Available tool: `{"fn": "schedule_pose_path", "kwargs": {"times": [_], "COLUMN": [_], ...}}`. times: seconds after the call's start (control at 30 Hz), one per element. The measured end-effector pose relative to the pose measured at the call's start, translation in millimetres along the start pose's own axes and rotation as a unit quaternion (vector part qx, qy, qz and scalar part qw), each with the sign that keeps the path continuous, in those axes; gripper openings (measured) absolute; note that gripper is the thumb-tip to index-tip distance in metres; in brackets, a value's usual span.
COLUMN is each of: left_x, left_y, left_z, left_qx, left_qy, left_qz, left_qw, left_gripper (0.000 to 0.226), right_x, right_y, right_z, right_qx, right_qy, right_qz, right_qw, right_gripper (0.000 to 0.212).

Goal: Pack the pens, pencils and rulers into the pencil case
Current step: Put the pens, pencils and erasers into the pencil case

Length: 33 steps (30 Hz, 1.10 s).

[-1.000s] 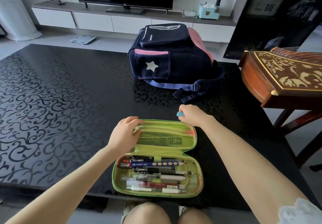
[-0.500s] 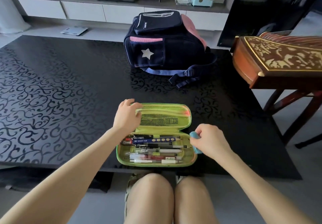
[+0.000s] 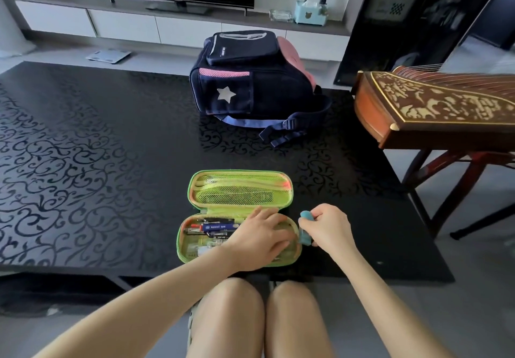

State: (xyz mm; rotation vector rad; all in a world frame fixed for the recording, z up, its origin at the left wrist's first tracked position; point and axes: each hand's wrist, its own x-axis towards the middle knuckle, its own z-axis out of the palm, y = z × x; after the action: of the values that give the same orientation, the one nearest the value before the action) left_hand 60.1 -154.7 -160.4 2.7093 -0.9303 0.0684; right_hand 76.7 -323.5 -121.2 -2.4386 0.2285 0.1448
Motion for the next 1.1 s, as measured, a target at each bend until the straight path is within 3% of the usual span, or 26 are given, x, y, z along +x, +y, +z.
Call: {"fn": "schedule_pose_path", "kwargs": {"times": [0.27,0.5,0.63,0.87,1.1], "left_x": [0,-8,4,8,26], "left_y": [-7,-10,-2,-7,16], "left_z": [-2,-3,-4,-4,-8], "left_qx": [0.026,-0.016,0.021,0.085,0.061], "left_qy": [-0.006,0.0,-0.011,-0.005,-0.037], "left_qz": [0.013,0.025,0.026,0.035,-0.122], "left_qw": [1.0,1.0,0.999,0.996,0.99], "left_gripper": [0.045,0.038,0.041,0.039,0.025], "right_x": [-3,-7,-5,-6,-8], "right_y": [3,-9,-9,-6,-10], "right_z": [-3,9,3,-1,5], "right_qx": [0.012,-0.021,-0.042,-0.039,-0.034], "right_qy": [-0.017,-0.026,0.006,-0.006,-0.015], "right_qz": [-0.011,-0.031,-0.037,-0.037,-0.034], "right_qw": [1.0,0.999,0.998,0.999,0.999], "right_gripper": [0.011,0.013,0.013,0.012,0.014]}}
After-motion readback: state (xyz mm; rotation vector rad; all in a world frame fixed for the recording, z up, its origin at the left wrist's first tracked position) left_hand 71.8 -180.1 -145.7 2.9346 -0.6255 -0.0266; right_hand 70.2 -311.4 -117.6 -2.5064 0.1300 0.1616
